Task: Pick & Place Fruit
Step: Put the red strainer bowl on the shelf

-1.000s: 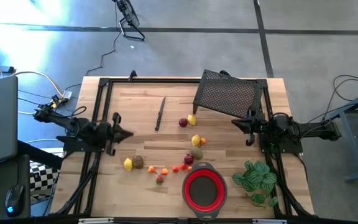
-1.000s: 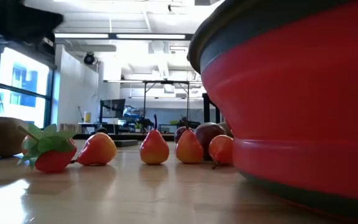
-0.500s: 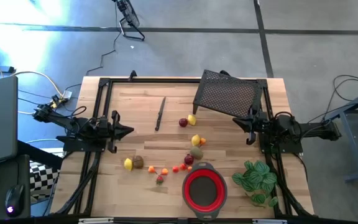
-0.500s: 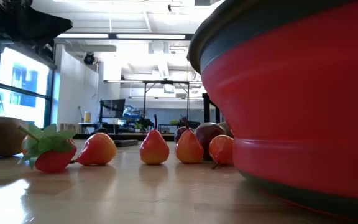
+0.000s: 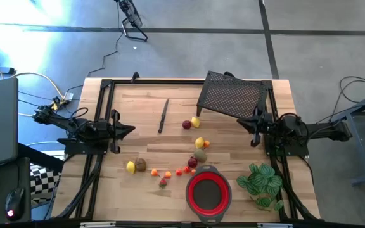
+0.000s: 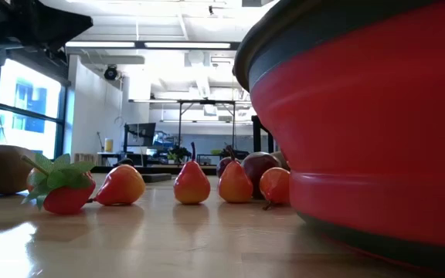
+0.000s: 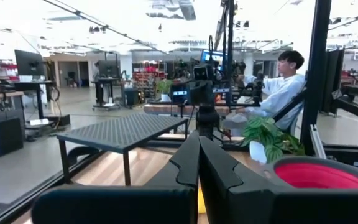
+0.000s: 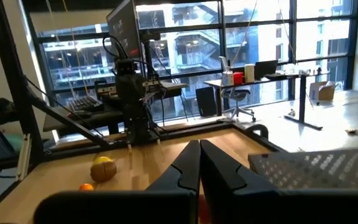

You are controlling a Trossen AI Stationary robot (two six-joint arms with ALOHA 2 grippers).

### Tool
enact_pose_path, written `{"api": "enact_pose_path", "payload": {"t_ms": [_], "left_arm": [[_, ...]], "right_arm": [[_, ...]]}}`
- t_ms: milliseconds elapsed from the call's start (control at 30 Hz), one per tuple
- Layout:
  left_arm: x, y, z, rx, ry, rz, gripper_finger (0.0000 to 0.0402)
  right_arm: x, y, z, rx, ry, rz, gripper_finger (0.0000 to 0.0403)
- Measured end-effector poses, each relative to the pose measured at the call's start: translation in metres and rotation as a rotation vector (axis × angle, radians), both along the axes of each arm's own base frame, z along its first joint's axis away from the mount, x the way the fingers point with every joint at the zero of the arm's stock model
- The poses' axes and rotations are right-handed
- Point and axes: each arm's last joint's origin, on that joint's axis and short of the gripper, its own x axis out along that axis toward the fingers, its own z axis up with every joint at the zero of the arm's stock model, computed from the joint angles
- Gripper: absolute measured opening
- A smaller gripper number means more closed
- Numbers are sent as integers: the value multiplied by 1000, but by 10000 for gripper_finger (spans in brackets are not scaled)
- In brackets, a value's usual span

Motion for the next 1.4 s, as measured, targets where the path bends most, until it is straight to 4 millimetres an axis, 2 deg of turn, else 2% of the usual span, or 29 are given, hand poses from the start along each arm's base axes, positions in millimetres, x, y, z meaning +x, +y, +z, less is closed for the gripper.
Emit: {"api": "enact_pose_path", "payload": {"t_ms": [333,600,867,1100,1400], "left_arm": [[0,2,0,-37,4,50,0],[0,3,-1,-45,15,88,0],[0,3,-1,-52,16,96,0],[0,3,-3,-43,31,97,0],[0,3,-4,-33,44,98,0]], "right_arm": [[19,1,33,-55,164,-2,3],[47,4,60,-56,338,33,3],[73,7,87,18,459,84,3],[92,12,92,94,521,182,4],[100,16,86,70,552,312,4]]}}
